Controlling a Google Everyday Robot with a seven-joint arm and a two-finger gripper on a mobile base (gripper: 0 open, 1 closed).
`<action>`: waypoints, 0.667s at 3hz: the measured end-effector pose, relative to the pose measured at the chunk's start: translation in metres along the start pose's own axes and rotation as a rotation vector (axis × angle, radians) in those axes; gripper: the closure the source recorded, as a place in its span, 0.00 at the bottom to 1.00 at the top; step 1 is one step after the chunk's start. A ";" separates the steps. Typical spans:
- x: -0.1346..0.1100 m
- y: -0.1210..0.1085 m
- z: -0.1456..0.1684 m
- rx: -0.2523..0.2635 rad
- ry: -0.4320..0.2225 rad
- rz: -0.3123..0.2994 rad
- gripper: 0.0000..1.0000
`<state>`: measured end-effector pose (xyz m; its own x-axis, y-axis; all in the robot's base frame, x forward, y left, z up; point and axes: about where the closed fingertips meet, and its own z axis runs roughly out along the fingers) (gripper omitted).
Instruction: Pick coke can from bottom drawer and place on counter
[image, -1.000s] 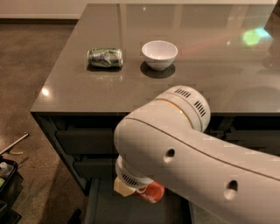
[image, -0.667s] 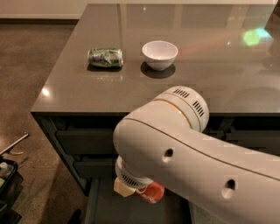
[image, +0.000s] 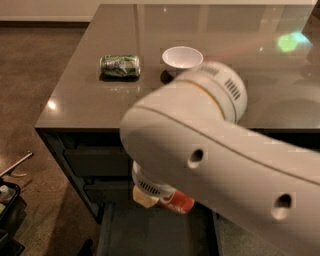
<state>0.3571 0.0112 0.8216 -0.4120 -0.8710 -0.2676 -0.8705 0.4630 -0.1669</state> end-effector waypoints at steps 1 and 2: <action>-0.030 -0.028 -0.052 0.076 -0.064 -0.072 1.00; -0.053 -0.055 -0.101 0.147 -0.144 -0.128 1.00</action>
Offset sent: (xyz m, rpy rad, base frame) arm 0.0717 -0.0033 0.1731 0.0471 -0.3089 0.1543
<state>0.3999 0.0153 0.9414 -0.2488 -0.8968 -0.3659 -0.8606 0.3780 -0.3414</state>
